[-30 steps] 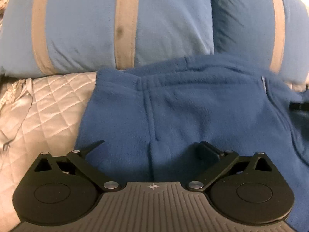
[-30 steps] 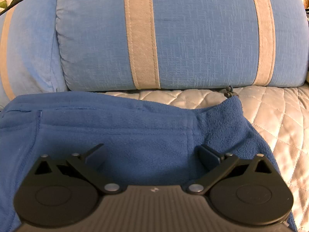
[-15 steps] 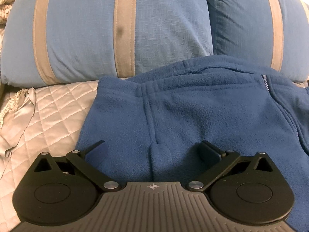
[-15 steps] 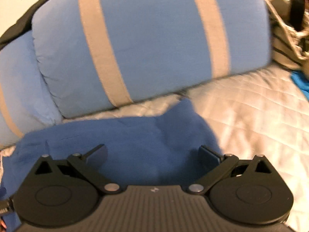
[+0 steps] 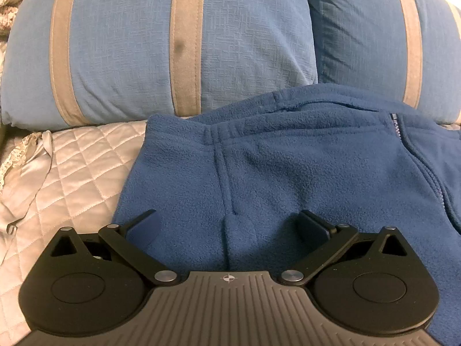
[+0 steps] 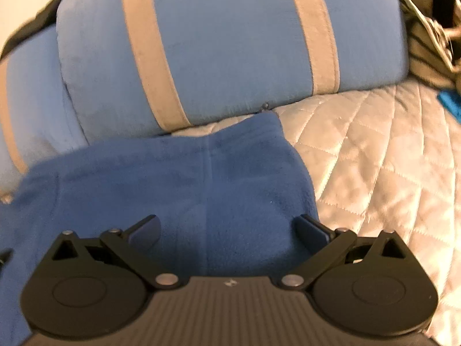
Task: Fold clothes
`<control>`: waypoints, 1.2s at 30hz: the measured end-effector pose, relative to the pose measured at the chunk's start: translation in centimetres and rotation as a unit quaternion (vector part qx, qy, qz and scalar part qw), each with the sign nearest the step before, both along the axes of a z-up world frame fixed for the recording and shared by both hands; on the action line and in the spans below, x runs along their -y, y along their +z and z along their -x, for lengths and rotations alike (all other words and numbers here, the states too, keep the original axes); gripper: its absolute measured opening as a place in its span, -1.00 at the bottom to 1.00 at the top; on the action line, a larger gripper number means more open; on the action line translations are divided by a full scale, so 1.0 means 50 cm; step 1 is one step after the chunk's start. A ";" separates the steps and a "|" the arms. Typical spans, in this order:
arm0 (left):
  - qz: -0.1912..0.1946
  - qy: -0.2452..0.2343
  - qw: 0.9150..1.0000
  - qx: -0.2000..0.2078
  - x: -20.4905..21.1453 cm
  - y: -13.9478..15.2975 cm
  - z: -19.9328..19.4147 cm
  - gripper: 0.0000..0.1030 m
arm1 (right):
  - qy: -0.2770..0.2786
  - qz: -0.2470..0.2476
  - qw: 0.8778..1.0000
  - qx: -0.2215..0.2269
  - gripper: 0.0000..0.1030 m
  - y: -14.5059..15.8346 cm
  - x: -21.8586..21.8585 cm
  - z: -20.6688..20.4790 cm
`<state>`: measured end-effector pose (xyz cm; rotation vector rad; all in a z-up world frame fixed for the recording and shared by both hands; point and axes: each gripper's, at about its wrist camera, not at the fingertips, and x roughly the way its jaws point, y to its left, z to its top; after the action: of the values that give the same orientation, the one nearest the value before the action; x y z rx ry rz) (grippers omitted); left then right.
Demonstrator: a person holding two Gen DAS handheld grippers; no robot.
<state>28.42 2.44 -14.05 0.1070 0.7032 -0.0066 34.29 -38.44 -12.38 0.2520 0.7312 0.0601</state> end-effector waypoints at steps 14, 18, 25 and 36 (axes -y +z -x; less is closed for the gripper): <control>0.011 -0.005 0.999 -0.040 -0.006 0.032 -0.001 1.00 | 0.010 0.034 0.999 -0.027 0.99 0.015 -0.010 -0.010; 0.002 -0.019 1.000 -0.010 -0.018 0.078 0.044 1.00 | 0.035 0.031 0.999 -0.009 1.00 0.051 0.017 0.003; 0.025 -0.084 0.996 -0.031 -0.101 0.129 0.087 1.00 | 0.070 -0.008 0.997 -0.032 1.00 0.084 0.128 0.016; 0.280 -0.024 0.949 -0.144 -0.283 0.049 0.043 0.98 | 0.092 -0.199 0.968 -0.121 1.00 0.024 0.283 0.025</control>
<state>26.29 16.58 -11.61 -0.4319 0.9661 -0.2727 33.04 -52.57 -11.18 0.5820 0.9824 0.3597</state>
